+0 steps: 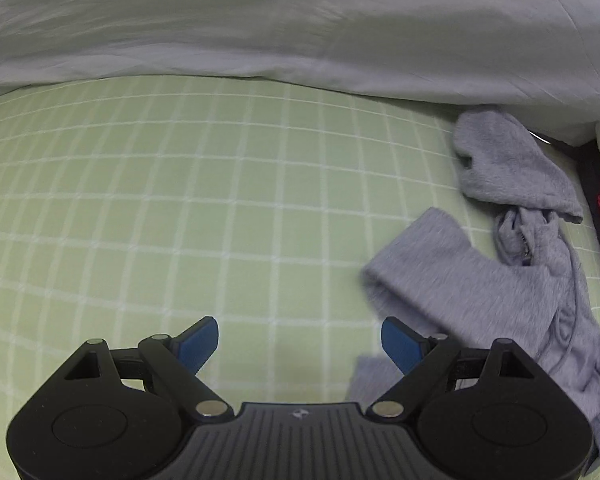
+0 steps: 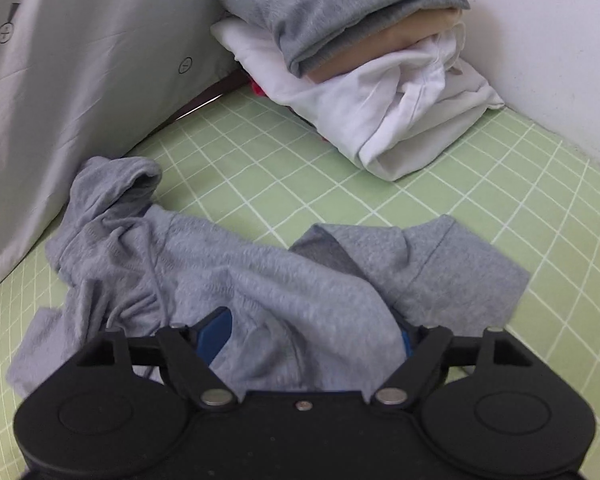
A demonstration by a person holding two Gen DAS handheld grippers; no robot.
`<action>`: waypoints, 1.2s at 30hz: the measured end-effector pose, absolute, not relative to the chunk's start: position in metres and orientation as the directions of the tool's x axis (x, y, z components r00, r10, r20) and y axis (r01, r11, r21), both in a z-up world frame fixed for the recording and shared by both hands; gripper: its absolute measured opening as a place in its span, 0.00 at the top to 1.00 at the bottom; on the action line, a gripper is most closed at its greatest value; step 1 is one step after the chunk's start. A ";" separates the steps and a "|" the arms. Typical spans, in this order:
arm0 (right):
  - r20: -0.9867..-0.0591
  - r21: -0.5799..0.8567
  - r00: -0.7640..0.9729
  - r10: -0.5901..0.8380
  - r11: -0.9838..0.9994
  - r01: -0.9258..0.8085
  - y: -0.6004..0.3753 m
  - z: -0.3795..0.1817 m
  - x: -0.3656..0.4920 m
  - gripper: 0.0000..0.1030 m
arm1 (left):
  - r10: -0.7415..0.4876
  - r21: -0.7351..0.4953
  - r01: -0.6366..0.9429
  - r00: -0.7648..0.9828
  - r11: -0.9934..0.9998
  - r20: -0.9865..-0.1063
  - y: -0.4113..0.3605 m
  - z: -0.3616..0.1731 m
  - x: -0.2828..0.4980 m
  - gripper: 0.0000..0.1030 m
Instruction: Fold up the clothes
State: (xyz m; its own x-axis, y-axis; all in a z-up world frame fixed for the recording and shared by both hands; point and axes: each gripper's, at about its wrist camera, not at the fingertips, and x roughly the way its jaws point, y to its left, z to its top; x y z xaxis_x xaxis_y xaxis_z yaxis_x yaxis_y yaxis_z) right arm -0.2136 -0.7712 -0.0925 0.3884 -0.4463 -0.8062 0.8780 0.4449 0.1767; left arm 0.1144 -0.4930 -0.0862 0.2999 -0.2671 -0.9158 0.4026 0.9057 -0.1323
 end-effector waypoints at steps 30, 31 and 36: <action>-0.807 0.239 0.564 -0.176 0.776 0.584 -0.709 -0.101 -0.066 0.85 | -0.054 -0.066 -0.006 0.498 0.998 -0.866 -0.280 -0.091 0.197 0.97; -0.799 0.237 0.581 -0.157 0.805 0.544 -0.698 -0.097 -0.049 0.85 | -0.031 -0.060 -0.041 0.507 0.997 -0.861 -0.263 -0.090 0.200 0.97; -0.746 0.224 0.664 -0.047 0.922 0.317 -0.649 -0.070 0.027 0.86 | 0.104 -0.035 -0.237 0.546 0.971 -0.831 -0.174 -0.081 0.214 0.97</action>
